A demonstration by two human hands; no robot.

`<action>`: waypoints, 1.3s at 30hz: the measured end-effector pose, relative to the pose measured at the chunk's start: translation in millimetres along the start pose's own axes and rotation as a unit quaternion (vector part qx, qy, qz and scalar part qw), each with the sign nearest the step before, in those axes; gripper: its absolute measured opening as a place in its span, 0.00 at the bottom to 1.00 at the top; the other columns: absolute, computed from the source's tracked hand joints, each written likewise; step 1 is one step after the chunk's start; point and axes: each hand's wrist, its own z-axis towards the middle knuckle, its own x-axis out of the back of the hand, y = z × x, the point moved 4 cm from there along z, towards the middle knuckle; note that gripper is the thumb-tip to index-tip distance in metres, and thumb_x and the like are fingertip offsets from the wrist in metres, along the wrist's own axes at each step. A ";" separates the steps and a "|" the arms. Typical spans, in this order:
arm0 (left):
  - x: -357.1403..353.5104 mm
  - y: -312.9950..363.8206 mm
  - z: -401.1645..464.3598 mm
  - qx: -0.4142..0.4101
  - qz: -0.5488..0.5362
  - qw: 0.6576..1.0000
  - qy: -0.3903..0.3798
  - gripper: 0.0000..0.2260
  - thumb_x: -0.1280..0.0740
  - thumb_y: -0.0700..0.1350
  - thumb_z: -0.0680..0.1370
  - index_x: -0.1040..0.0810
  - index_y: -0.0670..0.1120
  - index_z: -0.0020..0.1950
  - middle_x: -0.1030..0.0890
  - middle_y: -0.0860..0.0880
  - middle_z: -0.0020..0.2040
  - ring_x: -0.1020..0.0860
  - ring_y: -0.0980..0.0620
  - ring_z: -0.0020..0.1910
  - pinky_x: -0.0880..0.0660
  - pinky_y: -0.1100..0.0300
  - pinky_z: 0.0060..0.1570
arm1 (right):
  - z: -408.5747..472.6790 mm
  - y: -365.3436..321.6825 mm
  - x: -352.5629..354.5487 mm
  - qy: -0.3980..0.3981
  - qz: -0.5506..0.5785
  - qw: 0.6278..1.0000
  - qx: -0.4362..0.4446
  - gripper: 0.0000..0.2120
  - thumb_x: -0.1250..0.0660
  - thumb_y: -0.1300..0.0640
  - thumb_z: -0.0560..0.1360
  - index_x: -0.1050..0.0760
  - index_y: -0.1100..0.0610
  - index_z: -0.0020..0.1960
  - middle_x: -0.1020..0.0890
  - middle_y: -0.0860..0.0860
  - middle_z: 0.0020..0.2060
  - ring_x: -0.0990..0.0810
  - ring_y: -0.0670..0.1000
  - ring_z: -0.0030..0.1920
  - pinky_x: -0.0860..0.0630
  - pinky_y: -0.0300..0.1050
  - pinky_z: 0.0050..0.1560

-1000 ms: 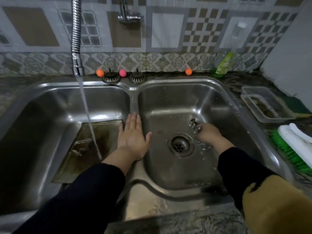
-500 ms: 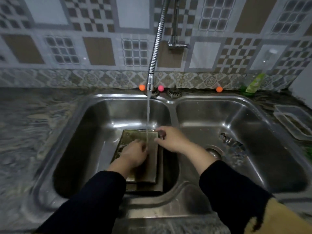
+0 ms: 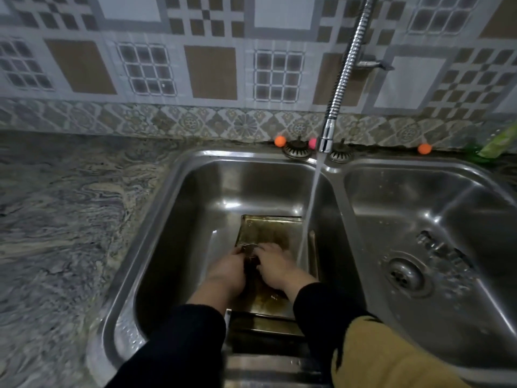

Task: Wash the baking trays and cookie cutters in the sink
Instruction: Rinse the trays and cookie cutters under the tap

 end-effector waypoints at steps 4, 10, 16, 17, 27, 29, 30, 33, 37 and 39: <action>4.2 1.4 -3.8 0.006 -0.044 0.999 0.024 0.15 0.35 0.50 0.78 0.25 0.51 0.65 0.33 0.52 0.72 0.28 0.49 0.65 0.30 0.54 0.62 | -1.5 3.1 5.3 0.056 0.057 0.997 -0.002 0.08 0.35 0.54 0.77 0.23 0.56 0.53 0.27 0.53 0.56 0.28 0.55 0.59 0.31 0.49 0.56; 16.2 28.6 -14.5 -0.034 -0.311 0.948 0.058 0.05 0.37 0.47 0.80 0.24 0.48 0.53 0.22 0.52 0.47 0.24 0.52 0.49 0.32 0.61 0.47 | -32.3 28.3 32.2 0.014 0.367 0.920 -0.138 0.08 0.38 0.53 0.78 0.21 0.54 0.46 0.20 0.51 0.39 0.22 0.49 0.39 0.25 0.41 0.38; 14.5 72.9 -27.0 0.061 -0.580 0.812 -0.020 0.10 0.42 0.34 0.80 0.24 0.42 0.55 0.22 0.47 0.42 0.25 0.55 0.35 0.26 0.65 0.37 | -65.8 54.6 51.4 0.092 0.531 0.826 -0.164 0.07 0.34 0.66 0.76 0.20 0.58 0.51 0.18 0.55 0.44 0.21 0.48 0.40 0.23 0.39 0.41; 13.9 76.7 -28.4 0.070 -0.613 0.787 -0.029 0.11 0.42 0.34 0.80 0.24 0.41 0.58 0.22 0.46 0.44 0.24 0.54 0.37 0.25 0.64 0.40 | -70.4 56.1 54.2 0.111 0.534 0.824 -0.154 0.09 0.33 0.66 0.75 0.21 0.57 0.53 0.18 0.54 0.47 0.20 0.48 0.44 0.21 0.40 0.46; 6.8 66.6 -38.3 0.026 -0.498 0.861 0.097 0.08 0.32 0.40 0.77 0.19 0.48 0.55 0.16 0.49 0.47 0.18 0.51 0.47 0.21 0.54 0.54 | -89.4 47.0 51.1 0.118 0.545 0.809 -0.187 0.05 0.34 0.67 0.75 0.20 0.61 0.48 0.17 0.55 0.43 0.18 0.49 0.37 0.20 0.37 0.39; 10.5 67.3 -40.0 0.027 -0.458 0.877 0.141 0.03 0.31 0.41 0.76 0.20 0.49 0.46 0.16 0.48 0.42 0.17 0.49 0.42 0.19 0.50 0.47 | -90.0 44.3 53.7 0.158 0.415 0.882 -0.156 0.04 0.32 0.62 0.75 0.18 0.57 0.45 0.16 0.51 0.40 0.18 0.47 0.37 0.21 0.39 0.43; 13.4 68.5 -41.8 0.028 -0.437 0.884 0.161 0.04 0.30 0.42 0.75 0.22 0.50 0.42 0.17 0.48 0.39 0.17 0.48 0.39 0.19 0.49 0.44 | -91.3 41.8 56.6 0.178 0.348 0.911 -0.130 0.03 0.31 0.60 0.74 0.18 0.55 0.44 0.17 0.49 0.38 0.19 0.45 0.38 0.22 0.40 0.44; 25.0 73.6 -45.9 0.019 -0.388 0.898 0.208 0.07 0.30 0.43 0.75 0.24 0.49 0.38 0.18 0.48 0.36 0.19 0.49 0.37 0.20 0.53 0.39 | -97.3 36.3 65.4 0.208 0.326 0.918 -0.087 0.05 0.31 0.53 0.75 0.17 0.52 0.46 0.18 0.46 0.38 0.20 0.44 0.39 0.22 0.42 0.45; 43.3 88.8 -52.7 -0.016 -0.446 0.856 0.261 0.08 0.32 0.37 0.75 0.25 0.47 0.38 0.20 0.50 0.36 0.22 0.55 0.35 0.27 0.70 0.33 | -107.3 42.2 63.1 -0.003 0.654 0.736 -0.174 0.11 0.36 0.50 0.78 0.25 0.54 0.57 0.19 0.57 0.46 0.18 0.55 0.41 0.18 0.48 0.45; 45.7 99.9 -51.0 -0.045 -0.464 0.846 0.259 0.10 0.31 0.35 0.74 0.24 0.49 0.37 0.20 0.51 0.36 0.22 0.56 0.37 0.26 0.68 0.37 | -114.5 46.9 67.6 -0.058 0.747 0.641 -0.165 0.11 0.36 0.56 0.78 0.25 0.59 0.58 0.20 0.60 0.48 0.17 0.58 0.44 0.18 0.49 0.45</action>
